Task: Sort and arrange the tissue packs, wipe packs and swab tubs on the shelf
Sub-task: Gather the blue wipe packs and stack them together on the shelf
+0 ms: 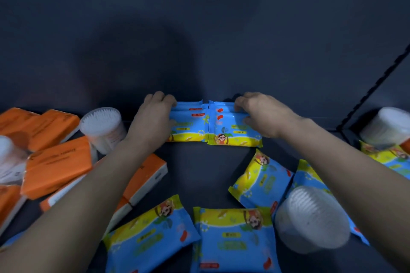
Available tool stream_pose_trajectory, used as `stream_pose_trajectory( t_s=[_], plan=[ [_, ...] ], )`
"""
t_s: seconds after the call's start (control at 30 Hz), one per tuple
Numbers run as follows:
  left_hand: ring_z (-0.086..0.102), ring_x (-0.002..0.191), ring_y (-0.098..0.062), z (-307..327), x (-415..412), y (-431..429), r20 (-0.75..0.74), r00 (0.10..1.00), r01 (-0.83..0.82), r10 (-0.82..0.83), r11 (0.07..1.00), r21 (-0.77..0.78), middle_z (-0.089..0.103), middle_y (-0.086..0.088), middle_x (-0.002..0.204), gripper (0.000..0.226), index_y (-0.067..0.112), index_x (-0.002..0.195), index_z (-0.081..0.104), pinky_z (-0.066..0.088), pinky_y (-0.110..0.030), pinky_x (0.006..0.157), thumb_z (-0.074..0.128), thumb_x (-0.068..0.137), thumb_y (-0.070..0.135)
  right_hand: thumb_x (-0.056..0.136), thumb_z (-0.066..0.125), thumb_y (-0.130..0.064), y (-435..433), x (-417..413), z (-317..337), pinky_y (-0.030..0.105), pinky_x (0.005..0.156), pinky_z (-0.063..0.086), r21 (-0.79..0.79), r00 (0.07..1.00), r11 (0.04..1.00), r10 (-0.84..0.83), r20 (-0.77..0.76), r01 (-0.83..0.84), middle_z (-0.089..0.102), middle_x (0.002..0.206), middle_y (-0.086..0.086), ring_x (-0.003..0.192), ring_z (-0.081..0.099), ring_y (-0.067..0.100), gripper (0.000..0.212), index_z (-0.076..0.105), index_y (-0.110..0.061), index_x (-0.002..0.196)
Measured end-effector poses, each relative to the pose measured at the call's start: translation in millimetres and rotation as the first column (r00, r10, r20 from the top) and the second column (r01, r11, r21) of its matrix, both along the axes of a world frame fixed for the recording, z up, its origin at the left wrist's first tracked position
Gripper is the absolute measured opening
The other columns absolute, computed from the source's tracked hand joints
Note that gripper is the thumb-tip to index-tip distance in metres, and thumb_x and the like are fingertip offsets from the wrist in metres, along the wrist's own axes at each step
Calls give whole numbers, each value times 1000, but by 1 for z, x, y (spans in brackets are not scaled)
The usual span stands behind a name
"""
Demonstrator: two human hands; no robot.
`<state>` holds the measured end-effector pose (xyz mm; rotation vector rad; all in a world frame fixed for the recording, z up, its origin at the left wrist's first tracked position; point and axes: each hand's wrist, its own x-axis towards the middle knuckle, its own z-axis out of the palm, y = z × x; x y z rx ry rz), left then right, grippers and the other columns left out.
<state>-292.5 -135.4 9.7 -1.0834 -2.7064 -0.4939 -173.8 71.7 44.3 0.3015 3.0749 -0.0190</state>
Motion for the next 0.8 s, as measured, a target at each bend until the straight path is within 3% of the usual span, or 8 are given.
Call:
stream_pose_trajectory(
  t_s=[0.17, 0.4, 0.57, 0.67, 0.8],
  plan=[
    [51, 96, -34, 11, 19, -1, -58, 998, -7, 16, 990, 139, 56, -16, 103, 27, 4, 105, 60, 43, -44, 83, 61, 78, 2, 89, 54, -12, 3, 14, 6, 39, 88, 47, -9, 999, 999, 34, -36, -34, 55, 119, 4, 108, 54, 28, 32, 54, -18, 120],
    [57, 83, -18, 10, 70, 0, 107, 990, 69, -96, 971, 227, 62, -4, 89, 14, 9, 95, 64, 47, -36, 77, 63, 81, 6, 88, 58, -18, -9, 31, 3, 34, 86, 49, -144, 983, 979, 159, 92, -145, 63, 110, 2, 102, 57, 23, 30, 59, -23, 117],
    [55, 71, -14, -1, 97, -29, 249, 968, 1, -41, 987, 159, 61, 1, 78, 14, 11, 90, 65, 45, -29, 70, 68, 78, 6, 82, 67, -17, -26, 33, -6, 17, 60, 36, -209, 923, 946, 297, 246, -249, 64, 110, -1, 90, 53, 13, 38, 59, -19, 119],
    [60, 79, -18, -4, 110, -57, 334, 942, -55, 20, 994, 93, 66, -4, 84, 14, 10, 92, 65, 46, -30, 75, 70, 78, 8, 82, 67, -17, -41, 33, -8, 13, 64, 42, -228, 907, 929, 345, 244, -292, 63, 111, 0, 94, 57, 16, 40, 58, -18, 121],
    [59, 87, -19, -6, 125, -87, 443, 889, -114, 110, 993, -18, 61, -2, 89, 24, 11, 101, 63, 44, -26, 75, 72, 79, 17, 80, 68, -20, -69, 38, -5, 28, 85, 47, -211, 905, 918, 377, 195, -337, 63, 110, 0, 101, 58, 19, 39, 60, -20, 118]
  ],
)
